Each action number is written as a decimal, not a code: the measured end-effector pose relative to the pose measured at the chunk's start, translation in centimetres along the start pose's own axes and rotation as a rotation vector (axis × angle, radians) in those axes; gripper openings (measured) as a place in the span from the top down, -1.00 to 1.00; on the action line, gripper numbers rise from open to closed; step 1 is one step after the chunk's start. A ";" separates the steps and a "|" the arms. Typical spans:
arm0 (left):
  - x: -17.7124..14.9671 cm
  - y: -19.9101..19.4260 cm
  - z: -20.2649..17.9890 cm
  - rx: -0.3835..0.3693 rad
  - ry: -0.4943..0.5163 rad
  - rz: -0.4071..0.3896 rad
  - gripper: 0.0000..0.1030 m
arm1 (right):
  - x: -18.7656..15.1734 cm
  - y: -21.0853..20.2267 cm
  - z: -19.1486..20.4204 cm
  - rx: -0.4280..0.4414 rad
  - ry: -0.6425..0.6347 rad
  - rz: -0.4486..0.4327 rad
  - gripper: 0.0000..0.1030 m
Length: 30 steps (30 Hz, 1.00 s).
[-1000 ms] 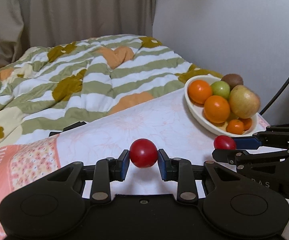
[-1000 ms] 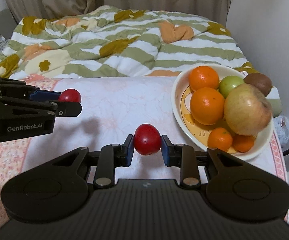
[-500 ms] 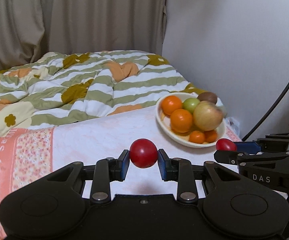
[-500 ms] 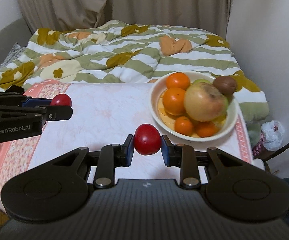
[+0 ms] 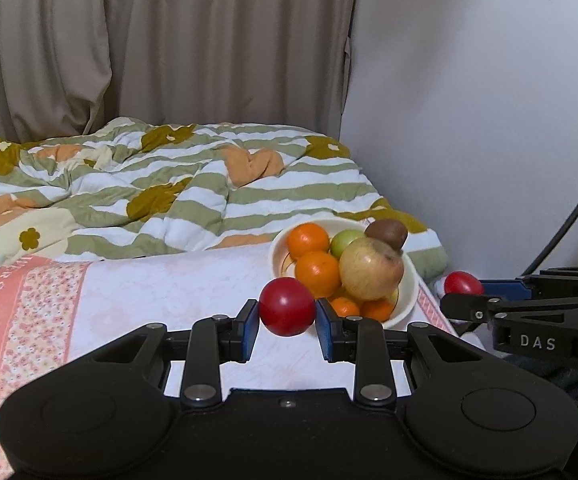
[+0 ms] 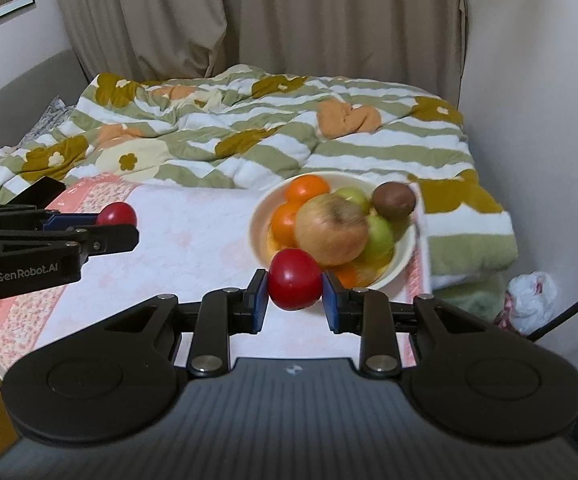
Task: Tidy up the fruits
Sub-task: 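Carry both red plums into the cream bowl and release them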
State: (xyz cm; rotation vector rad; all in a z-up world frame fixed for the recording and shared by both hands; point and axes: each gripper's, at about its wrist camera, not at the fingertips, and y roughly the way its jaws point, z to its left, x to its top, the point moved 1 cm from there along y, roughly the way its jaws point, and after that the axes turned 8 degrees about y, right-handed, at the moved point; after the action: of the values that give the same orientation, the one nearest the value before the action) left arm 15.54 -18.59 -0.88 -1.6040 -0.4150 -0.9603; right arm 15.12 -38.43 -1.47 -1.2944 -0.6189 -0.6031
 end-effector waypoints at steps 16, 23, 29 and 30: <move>5.3 11.0 0.3 -0.055 0.021 0.066 0.35 | 4.9 6.1 -6.4 -0.098 0.086 0.011 0.15; 6.2 16.2 1.2 -0.077 0.025 0.133 0.35 | 6.7 9.2 -7.0 -0.107 0.109 0.025 0.15; 6.1 18.8 1.2 -0.095 0.037 0.183 0.34 | 7.7 11.1 -7.1 -0.097 0.121 0.038 0.15; 6.1 19.1 1.3 -0.097 0.037 0.189 0.34 | 7.8 11.3 -7.1 -0.094 0.122 0.039 0.15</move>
State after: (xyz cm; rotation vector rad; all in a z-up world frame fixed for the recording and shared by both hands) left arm 33.26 -24.04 -8.50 -1.6777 -0.1895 -0.8756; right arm 29.19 -43.92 -4.68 -1.3440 -0.4684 -0.6800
